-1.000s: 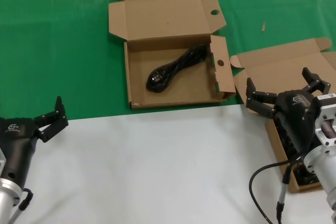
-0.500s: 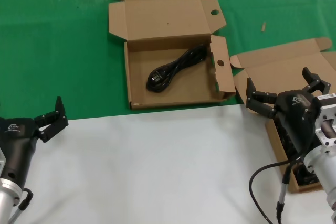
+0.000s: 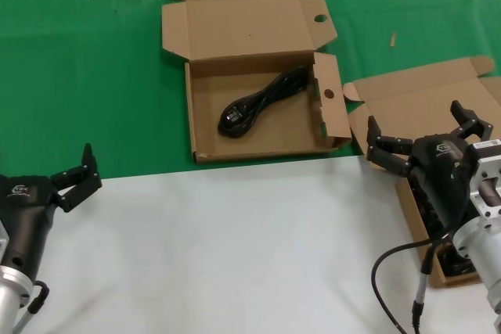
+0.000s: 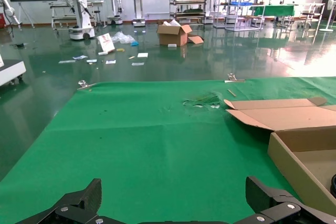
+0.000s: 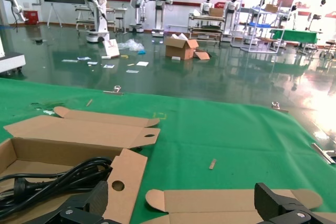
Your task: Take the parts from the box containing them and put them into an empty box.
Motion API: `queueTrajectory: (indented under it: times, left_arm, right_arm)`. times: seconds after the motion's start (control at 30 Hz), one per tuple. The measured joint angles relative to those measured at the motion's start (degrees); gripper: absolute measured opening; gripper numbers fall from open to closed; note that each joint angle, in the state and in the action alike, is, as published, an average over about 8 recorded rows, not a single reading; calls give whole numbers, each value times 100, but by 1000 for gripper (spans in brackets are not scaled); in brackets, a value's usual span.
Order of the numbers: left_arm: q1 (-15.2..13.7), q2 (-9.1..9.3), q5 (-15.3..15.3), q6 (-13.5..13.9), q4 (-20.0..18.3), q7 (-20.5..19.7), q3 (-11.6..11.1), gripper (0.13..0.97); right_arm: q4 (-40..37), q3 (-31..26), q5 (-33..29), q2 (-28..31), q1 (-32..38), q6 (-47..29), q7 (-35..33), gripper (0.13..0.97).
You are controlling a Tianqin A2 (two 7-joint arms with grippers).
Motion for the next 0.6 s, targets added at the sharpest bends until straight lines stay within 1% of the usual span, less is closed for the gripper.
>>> queueTrajectory:
  times: [0.6]
  left_arm:
    - [0, 0, 0, 0, 0, 0, 0, 966]
  right_arm:
    - [0, 0, 0, 0, 0, 0, 0, 966]
